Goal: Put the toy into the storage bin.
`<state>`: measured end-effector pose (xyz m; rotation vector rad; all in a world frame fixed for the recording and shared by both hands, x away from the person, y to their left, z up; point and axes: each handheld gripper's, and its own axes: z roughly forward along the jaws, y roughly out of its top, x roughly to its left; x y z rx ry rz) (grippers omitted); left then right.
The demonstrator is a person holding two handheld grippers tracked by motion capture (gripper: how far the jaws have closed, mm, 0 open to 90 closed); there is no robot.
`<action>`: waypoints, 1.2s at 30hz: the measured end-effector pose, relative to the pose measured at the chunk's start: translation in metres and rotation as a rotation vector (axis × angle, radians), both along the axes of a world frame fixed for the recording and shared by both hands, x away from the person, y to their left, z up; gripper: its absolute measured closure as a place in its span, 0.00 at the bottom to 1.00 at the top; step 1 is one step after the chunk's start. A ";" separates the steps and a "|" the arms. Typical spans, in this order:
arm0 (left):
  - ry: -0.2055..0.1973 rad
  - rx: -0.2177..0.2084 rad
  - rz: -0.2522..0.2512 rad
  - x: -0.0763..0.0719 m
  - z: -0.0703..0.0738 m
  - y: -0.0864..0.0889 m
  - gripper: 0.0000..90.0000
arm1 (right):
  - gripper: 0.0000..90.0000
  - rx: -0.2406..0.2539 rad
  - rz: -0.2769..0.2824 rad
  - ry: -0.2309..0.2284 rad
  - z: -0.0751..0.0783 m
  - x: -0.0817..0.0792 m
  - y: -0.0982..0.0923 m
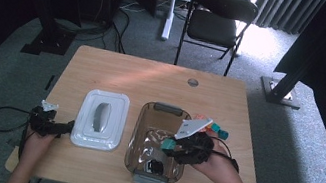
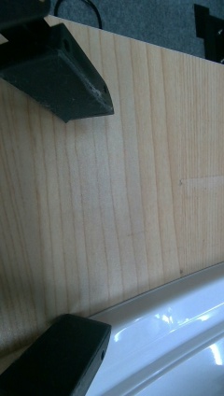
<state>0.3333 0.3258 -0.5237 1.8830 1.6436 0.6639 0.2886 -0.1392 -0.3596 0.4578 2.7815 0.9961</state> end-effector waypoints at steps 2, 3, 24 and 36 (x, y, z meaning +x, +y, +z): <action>0.000 0.000 0.000 0.000 0.000 0.000 0.01 | 0.65 -0.006 0.010 0.008 -0.003 0.000 0.004; 0.000 0.000 0.000 0.000 0.000 0.000 0.01 | 0.65 -0.026 0.033 0.023 -0.008 0.001 0.011; 0.000 0.000 0.000 0.000 0.000 0.000 0.01 | 0.65 -0.230 0.172 0.167 -0.055 0.009 0.054; 0.000 0.000 0.000 0.000 0.000 0.000 0.01 | 0.65 -0.280 0.177 0.180 -0.061 0.012 0.058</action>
